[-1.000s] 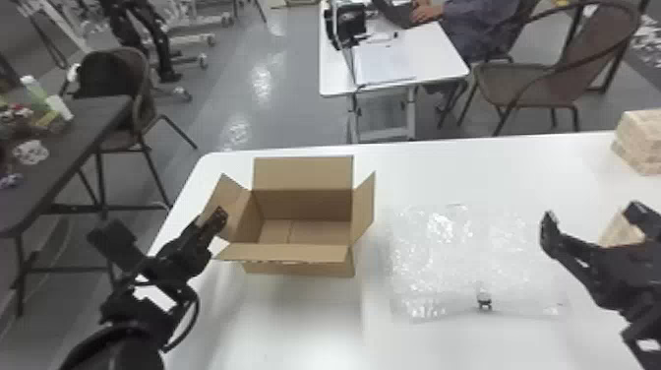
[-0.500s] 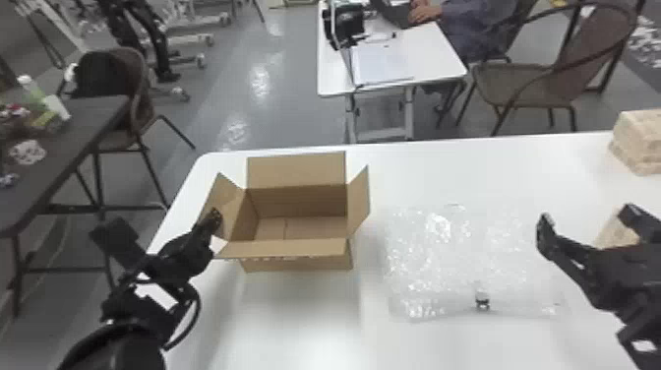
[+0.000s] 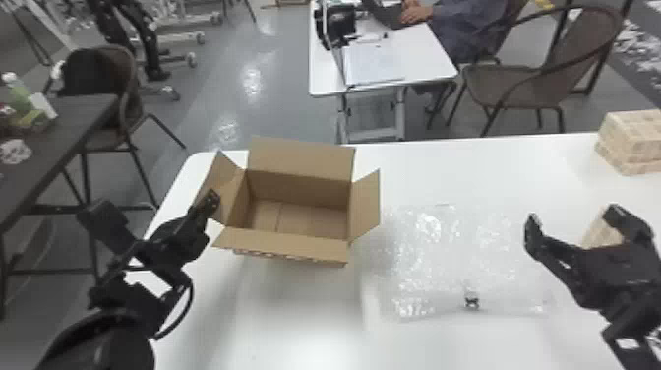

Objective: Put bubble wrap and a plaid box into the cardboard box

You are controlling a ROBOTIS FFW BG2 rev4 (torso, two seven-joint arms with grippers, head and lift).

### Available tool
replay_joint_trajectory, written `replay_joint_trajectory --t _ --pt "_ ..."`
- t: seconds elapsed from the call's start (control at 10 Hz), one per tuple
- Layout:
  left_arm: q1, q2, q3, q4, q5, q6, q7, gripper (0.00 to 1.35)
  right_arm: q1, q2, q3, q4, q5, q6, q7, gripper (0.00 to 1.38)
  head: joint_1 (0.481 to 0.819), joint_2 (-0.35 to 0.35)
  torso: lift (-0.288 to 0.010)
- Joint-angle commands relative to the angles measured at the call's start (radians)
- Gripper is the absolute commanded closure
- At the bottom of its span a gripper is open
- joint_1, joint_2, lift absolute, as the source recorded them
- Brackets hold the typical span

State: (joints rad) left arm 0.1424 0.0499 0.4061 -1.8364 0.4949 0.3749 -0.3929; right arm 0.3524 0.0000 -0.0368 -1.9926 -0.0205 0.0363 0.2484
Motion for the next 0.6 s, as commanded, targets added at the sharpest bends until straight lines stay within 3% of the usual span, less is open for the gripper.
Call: replay_joint_trajectory --t 0.0,0.3,0.5 --pt "-0.006 0.007 -0.003 -0.069 -0.029 0.015 0.000 1.23 -0.001 0.001 0.000 0.000 0.002 0.011 0.000 0.18 0.695 0.170 -0.108" --pt "0.005 0.002 -0.001 -0.213 -0.171 0.058 0.000 1.23 -0.006 0.001 0.000 -0.014 0.014 0.051 -0.001 0.18 0.695 0.167 -0.108" --pt "0.017 -0.012 -0.012 -0.233 -0.203 0.073 -0.001 1.23 -0.032 0.001 0.000 -0.063 0.040 0.201 -0.012 0.18 0.693 0.164 -0.108"
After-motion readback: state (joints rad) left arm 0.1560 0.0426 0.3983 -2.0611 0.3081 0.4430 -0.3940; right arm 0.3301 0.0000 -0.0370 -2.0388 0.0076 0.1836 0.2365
